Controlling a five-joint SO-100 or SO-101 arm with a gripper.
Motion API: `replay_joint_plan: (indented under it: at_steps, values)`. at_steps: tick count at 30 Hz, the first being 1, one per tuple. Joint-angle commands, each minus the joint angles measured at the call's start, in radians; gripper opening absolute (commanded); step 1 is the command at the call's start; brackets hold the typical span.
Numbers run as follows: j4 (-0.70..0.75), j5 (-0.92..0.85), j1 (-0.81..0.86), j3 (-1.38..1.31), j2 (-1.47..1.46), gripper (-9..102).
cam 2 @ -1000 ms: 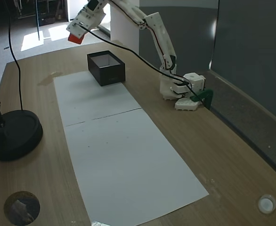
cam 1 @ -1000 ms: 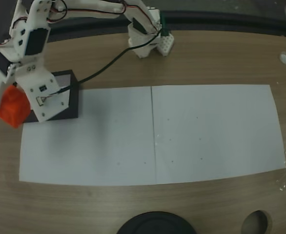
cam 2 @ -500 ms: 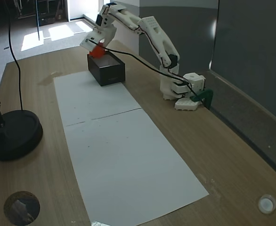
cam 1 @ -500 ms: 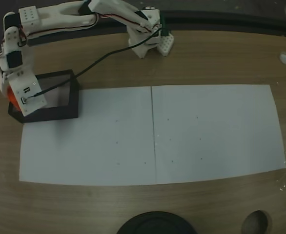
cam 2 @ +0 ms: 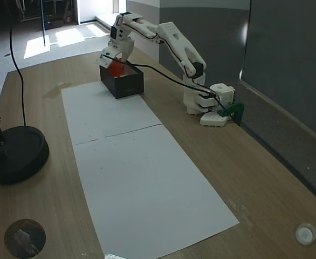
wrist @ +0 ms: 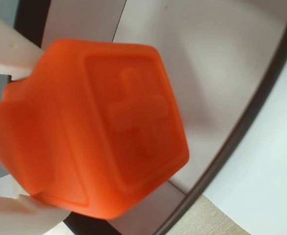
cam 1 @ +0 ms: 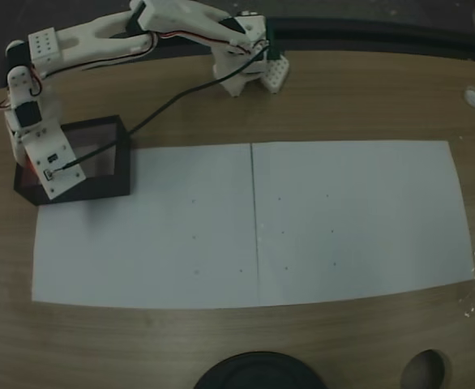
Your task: Grab a orange square and put it in the box.
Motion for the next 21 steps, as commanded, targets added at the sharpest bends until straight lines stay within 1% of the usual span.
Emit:
replay_joint_plan:
  at_steps: [1, 5, 7, 8, 10, 12, 14, 16, 17, 18, 20, 21]
  values:
    - [0.003, 0.008, 0.003, -0.066, 0.037, 16]
    - [0.005, -0.048, -0.011, -0.08, 0.055, 38]
    - [0.005, -0.081, -0.018, -0.095, 0.072, 44]
    - [0.005, -0.069, -0.021, -0.112, 0.086, 44]
    - [0.014, 0.002, -0.029, -0.163, 0.137, 40]
    - [0.043, 0.069, -0.06, -0.222, 0.199, 34]
    - [0.092, 0.13, -0.112, -0.296, 0.279, 23]
    - [0.15, 0.202, -0.186, -0.364, 0.37, 9]
    - [0.155, 0.225, -0.232, -0.382, 0.417, 2]
    - [0.155, 0.236, -0.284, -0.388, 0.468, -1]
    - [0.155, 0.247, -0.4, -0.364, 0.563, 1]
    - [0.155, 0.247, -0.469, -0.345, 0.607, 0]
